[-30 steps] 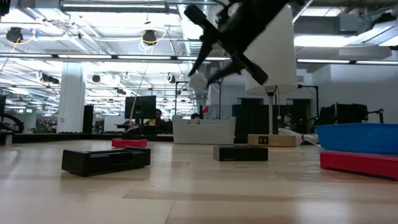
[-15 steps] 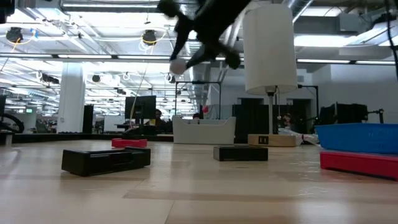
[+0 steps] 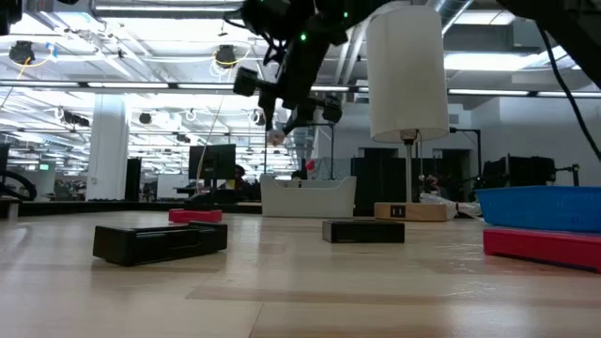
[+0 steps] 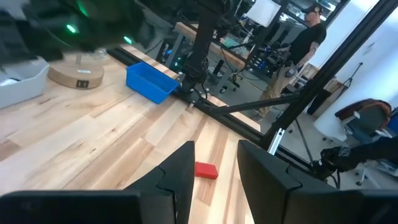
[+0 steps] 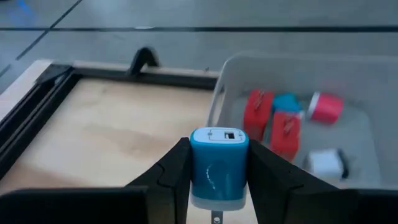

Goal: Pick & Place Office items
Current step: Put the blue charger adapter into the gray bin

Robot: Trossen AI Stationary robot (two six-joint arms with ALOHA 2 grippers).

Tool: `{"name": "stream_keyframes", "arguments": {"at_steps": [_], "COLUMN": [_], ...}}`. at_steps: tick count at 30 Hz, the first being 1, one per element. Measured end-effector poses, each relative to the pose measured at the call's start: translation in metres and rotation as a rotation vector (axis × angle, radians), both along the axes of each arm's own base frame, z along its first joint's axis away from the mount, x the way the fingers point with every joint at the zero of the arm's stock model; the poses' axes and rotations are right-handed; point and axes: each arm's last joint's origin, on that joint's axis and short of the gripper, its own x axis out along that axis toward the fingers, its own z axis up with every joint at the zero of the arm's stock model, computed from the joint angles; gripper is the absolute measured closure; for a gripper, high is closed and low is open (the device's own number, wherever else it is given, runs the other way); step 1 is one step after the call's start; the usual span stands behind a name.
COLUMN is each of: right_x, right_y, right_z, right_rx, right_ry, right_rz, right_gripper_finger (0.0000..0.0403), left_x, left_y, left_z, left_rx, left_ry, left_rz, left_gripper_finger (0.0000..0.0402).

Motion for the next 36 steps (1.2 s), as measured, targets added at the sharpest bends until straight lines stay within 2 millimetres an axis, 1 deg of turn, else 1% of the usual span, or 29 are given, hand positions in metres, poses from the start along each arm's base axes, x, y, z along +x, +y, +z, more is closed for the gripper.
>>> {"name": "stream_keyframes", "arguments": {"at_steps": [3,6,8,12,16,25,36], "right_x": [-0.004,-0.009,-0.012,-0.018,-0.02,-0.023,-0.03], "right_y": [-0.024,-0.043,-0.053,-0.066,-0.072,-0.072,-0.087], "right_z": [0.0,0.0,-0.001,-0.011,-0.018,-0.034,-0.035], "right_rx": [-0.013,-0.028,-0.032,-0.017,-0.009,0.006,0.015], "right_ry": [0.025,0.059,0.076,0.1,0.107,0.111,0.142], "right_rz": [-0.031,-0.05,-0.059,-0.082,-0.073,-0.061,-0.077], "right_gripper_finger": [0.029,0.029,0.029,0.029,0.029,0.029,0.029], "left_x": [0.0,0.0,0.0,0.001,0.001,0.001,0.002], "left_y": [0.0,0.0,0.0,0.0,0.001,0.0,-0.001], "left_z": [0.0,0.0,0.0,0.0,0.0,0.003,0.006], "left_rx": [-0.017,-0.029,-0.037,-0.06,-0.063,-0.091,-0.105], "left_ry": [-0.005,-0.008,-0.01,-0.014,-0.015,-0.038,-0.056], "left_rz": [0.001,0.003,0.004,0.01,0.011,0.01,0.008], "left_gripper_finger": [0.0283,0.0283,0.0283,0.0283,0.0283,0.0283,0.0283]}}
